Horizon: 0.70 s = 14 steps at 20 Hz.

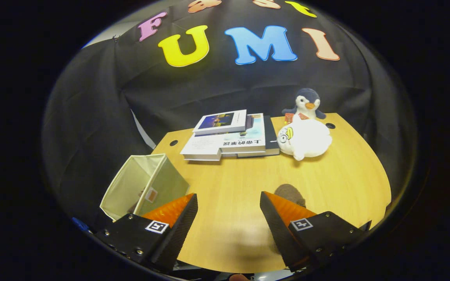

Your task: Open the storage box then place both shoes into the box .Put the left shoe in first, then the right shoe, with the right side of both shoes facing outward in a uniform manner.

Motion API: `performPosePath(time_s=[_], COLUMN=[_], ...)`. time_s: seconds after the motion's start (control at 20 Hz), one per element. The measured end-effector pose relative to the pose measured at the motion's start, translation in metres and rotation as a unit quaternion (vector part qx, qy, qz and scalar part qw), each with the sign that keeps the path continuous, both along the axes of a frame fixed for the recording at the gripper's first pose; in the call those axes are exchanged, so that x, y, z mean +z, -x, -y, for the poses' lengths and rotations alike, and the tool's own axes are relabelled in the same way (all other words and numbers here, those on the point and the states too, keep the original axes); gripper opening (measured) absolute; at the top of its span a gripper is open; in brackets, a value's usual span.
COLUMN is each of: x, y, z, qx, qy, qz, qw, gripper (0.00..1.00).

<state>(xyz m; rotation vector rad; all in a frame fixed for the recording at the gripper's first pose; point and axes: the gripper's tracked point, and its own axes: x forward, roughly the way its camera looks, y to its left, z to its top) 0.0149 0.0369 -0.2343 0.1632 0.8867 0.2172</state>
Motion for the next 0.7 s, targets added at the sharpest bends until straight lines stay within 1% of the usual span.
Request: performPosePath(time_s=[0.15, 0.4, 0.7], x=[-0.013, -0.035, -0.067], y=[0.003, 0.011, 0.022], z=[0.033, 0.071, 0.108], qx=[-0.016, -0.027, -0.023], qy=[0.027, 0.059, 0.102], qz=[-0.004, -0.018, -0.039], qw=[0.999, 0.998, 0.994], gripper=[0.98, 0.98, 0.98])
